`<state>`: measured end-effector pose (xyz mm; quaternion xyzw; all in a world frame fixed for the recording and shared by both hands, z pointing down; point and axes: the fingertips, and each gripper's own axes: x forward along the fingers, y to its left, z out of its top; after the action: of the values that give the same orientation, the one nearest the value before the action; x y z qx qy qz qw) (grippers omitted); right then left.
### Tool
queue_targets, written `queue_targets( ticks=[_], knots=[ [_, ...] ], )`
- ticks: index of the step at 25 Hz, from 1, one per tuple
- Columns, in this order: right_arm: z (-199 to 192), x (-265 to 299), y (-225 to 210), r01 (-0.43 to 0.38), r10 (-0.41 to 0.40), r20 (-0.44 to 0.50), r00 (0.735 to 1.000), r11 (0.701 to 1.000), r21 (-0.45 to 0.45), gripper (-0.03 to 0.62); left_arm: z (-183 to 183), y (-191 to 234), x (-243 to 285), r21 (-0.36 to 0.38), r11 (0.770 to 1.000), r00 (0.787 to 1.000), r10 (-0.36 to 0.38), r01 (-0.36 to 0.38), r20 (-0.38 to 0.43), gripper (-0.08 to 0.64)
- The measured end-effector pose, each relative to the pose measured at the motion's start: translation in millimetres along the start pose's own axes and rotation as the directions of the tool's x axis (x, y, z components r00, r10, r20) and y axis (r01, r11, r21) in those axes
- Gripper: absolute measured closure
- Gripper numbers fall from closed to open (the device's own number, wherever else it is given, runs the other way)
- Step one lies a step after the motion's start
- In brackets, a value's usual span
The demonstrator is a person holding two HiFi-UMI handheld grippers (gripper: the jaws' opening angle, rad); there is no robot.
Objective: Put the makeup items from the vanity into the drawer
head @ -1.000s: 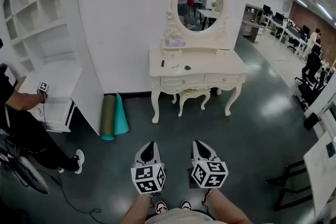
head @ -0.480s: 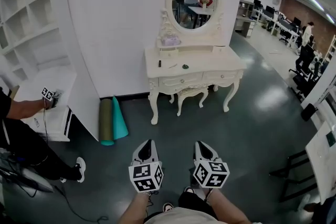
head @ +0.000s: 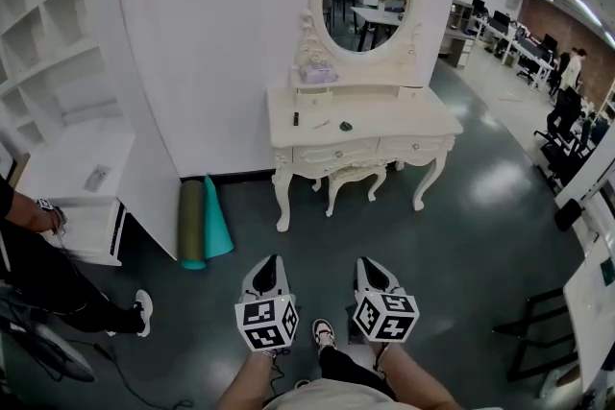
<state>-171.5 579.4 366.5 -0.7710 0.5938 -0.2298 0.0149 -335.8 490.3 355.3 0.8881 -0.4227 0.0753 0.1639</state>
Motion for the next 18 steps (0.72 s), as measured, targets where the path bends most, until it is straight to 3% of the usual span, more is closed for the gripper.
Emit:
queue_targets(
  ticks=[18],
  knots=[
    [92,171,-69,-0.052,0.052,-0.004,0.999,0.997,0.051,0.575,66,-15,184,0.053,0.998,0.999,0.04,-0.04,0.009,0.557]
  ],
)
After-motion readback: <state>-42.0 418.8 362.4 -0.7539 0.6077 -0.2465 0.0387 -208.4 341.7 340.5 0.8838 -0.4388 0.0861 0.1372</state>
